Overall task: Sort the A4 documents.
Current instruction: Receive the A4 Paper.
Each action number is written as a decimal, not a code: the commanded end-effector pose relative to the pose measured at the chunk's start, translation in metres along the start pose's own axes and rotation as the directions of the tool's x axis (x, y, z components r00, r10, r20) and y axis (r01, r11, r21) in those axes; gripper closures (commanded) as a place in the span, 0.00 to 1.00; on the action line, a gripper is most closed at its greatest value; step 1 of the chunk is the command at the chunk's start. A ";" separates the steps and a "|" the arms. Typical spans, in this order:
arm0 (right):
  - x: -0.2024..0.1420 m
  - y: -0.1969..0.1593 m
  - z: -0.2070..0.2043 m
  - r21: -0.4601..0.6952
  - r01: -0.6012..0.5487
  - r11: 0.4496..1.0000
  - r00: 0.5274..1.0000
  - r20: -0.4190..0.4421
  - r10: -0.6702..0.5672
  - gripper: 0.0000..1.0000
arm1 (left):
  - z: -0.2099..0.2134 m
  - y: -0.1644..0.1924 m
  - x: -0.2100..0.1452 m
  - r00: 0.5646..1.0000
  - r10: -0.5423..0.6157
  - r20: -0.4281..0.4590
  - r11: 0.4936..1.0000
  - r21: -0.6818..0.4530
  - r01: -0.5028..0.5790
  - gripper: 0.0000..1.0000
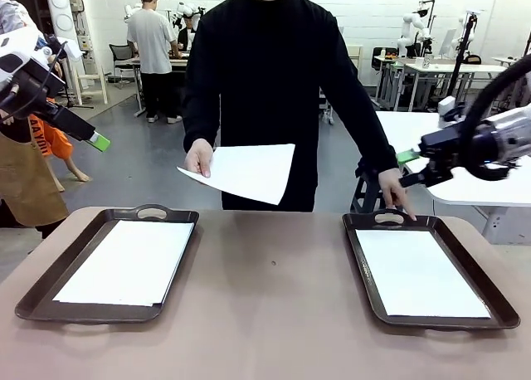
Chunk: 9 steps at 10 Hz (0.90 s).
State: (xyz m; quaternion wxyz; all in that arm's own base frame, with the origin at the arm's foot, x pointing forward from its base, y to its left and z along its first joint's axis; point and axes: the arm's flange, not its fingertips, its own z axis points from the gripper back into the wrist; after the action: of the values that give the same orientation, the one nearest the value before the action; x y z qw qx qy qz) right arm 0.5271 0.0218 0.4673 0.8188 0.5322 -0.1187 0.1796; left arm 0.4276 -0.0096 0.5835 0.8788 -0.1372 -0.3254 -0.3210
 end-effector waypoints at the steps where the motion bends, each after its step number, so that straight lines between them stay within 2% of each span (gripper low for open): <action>1: 0.028 0.003 -0.020 0.032 0.080 0.996 0.996 0.038 -0.081 0.00 | 0.001 0.000 0.000 1.000 -0.005 0.001 1.000 0.001 0.005 0.03; 6: 0.053 -0.016 -0.108 0.059 0.269 0.961 0.961 0.052 -0.272 0.00 | 0.001 0.000 0.000 1.000 -0.005 0.001 1.000 0.001 0.005 0.03; 9: 0.062 -0.007 -0.145 0.096 0.285 0.954 0.955 0.056 -0.291 0.00 | 0.001 0.000 0.000 1.000 -0.005 0.001 1.000 0.001 0.005 0.03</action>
State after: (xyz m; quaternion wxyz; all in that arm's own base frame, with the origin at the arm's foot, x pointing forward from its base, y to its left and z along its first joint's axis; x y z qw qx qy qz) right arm 0.5773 0.1534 0.4185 0.8153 0.5735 -0.0569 0.0562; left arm 0.4276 -0.0097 0.5835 0.8788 -0.1372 -0.3253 -0.3212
